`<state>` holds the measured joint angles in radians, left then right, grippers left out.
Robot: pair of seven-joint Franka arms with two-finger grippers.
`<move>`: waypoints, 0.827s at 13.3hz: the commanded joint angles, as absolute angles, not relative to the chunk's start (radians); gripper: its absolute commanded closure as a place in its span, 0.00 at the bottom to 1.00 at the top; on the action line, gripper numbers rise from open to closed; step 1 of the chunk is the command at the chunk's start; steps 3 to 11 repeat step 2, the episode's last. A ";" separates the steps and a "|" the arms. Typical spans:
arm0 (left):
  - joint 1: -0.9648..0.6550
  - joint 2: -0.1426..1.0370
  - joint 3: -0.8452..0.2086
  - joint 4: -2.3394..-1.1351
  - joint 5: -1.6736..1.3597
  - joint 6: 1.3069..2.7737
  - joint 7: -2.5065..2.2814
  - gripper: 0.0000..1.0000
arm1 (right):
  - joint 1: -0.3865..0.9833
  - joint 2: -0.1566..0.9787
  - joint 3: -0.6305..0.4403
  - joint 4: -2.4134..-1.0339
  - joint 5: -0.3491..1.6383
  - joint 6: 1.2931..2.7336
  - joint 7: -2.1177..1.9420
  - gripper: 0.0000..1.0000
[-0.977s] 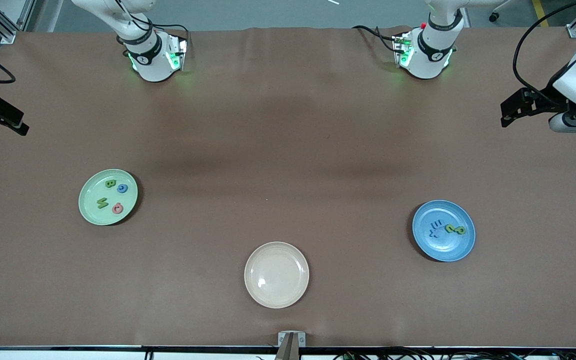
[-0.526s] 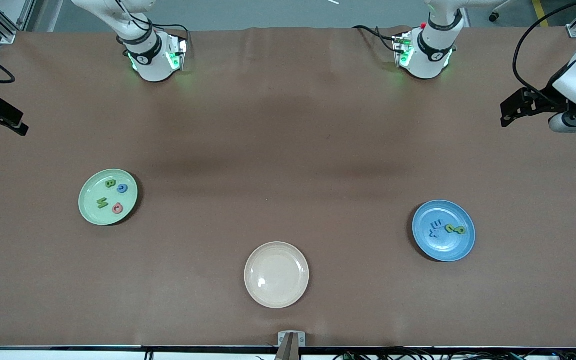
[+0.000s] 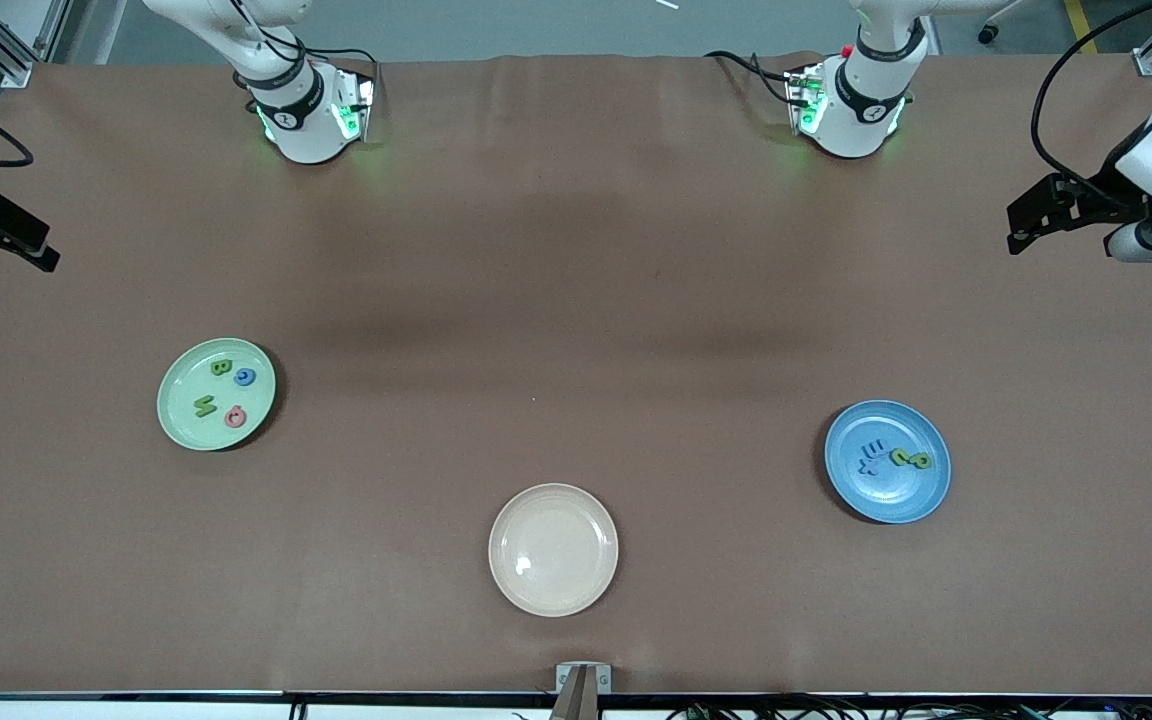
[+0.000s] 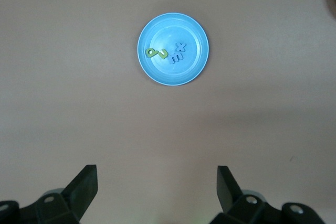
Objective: Sort upper and lower case letters into plates
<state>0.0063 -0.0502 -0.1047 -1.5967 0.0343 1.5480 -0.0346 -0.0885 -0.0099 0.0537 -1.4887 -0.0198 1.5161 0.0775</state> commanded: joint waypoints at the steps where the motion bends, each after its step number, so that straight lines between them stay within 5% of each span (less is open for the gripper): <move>1: 0.014 -0.057 -0.107 -1.582 0.006 1.549 -0.015 0.00 | -0.098 0.002 0.060 -1.468 -0.006 1.511 0.071 0.00; 11: 0.015 -0.057 -0.109 -1.578 0.005 1.549 -0.015 0.00 | -0.098 0.002 0.060 -1.468 -0.006 1.511 0.071 0.00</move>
